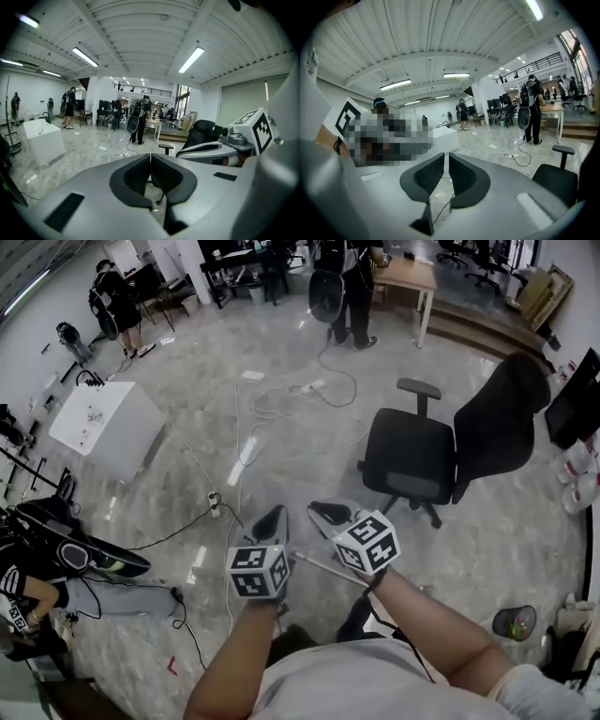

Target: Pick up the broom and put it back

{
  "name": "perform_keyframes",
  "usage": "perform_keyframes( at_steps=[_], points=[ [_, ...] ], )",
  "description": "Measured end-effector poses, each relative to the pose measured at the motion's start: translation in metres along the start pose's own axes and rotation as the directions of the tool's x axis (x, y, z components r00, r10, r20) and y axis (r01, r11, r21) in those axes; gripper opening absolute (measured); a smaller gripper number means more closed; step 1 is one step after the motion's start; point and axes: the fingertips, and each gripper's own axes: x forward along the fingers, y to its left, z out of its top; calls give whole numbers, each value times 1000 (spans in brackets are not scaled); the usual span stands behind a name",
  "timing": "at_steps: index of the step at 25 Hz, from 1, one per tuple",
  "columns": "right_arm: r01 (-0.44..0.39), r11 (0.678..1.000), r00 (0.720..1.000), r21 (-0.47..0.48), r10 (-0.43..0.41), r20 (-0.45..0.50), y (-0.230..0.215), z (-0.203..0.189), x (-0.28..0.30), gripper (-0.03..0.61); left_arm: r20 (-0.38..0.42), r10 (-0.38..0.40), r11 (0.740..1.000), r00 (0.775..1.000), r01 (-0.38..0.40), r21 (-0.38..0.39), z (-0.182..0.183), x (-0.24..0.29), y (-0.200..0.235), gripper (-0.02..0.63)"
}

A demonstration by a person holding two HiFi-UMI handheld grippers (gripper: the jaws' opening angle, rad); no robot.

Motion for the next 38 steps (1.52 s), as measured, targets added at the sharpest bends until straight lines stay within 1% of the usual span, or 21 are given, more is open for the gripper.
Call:
perform_keyframes(
  at_steps=[3,6,8,10,12,16,18,21,26,30,32,34,36,38],
  points=[
    [-6,1000,999,22,7,-40,-12,-17,24,35,-37,10,999,999,-12,-32,-17,18,22,9],
    [5,1000,996,26,-2,-91,-26,-33,49,44,-55,-8,998,998,4,-56,-27,39,45,11],
    [13,1000,990,16,-11,-142,-35,-50,70,57,-78,-23,998,997,18,-67,-39,55,60,11],
    [26,999,979,26,-20,-203,-43,-75,90,89,-115,-37,997,993,30,-67,-58,67,74,11],
    [37,998,967,50,-24,-253,-51,-102,111,100,-152,-54,997,987,44,-68,-80,80,86,11],
    [26,998,939,62,-3,-344,-72,-165,158,132,-206,-65,993,976,43,-112,-131,114,119,12],
    [20,997,921,71,9,-388,-87,-204,179,137,-223,-65,991,973,38,-125,-160,133,133,14],
    [6,997,894,71,26,-447,-109,-267,212,142,-245,-66,988,967,30,-148,-207,166,156,43],
    [-24,994,837,109,79,-541,-126,-386,255,144,-299,-47,982,953,-10,-187,-295,203,187,43],
    [-59,992,812,107,110,-573,-148,-479,300,144,-310,-22,979,950,-43,-201,-364,237,215,43],
    [-72,992,796,108,122,-593,-157,-529,322,144,-322,-8,977,947,-62,-205,-403,250,230,43],
    [-79,988,777,130,142,-614,-158,-582,344,144,-349,5,972,937,-87,-217,-450,257,245,43],
    [-93,985,748,148,167,-642,-155,-636,362,144,-379,14,967,925,-109,-231,-497,258,256,43],
    [-95,984,718,151,173,-674,-159,-688,379,146,-395,16,963,919,-121,-242,-537,263,266,43]
  ],
)
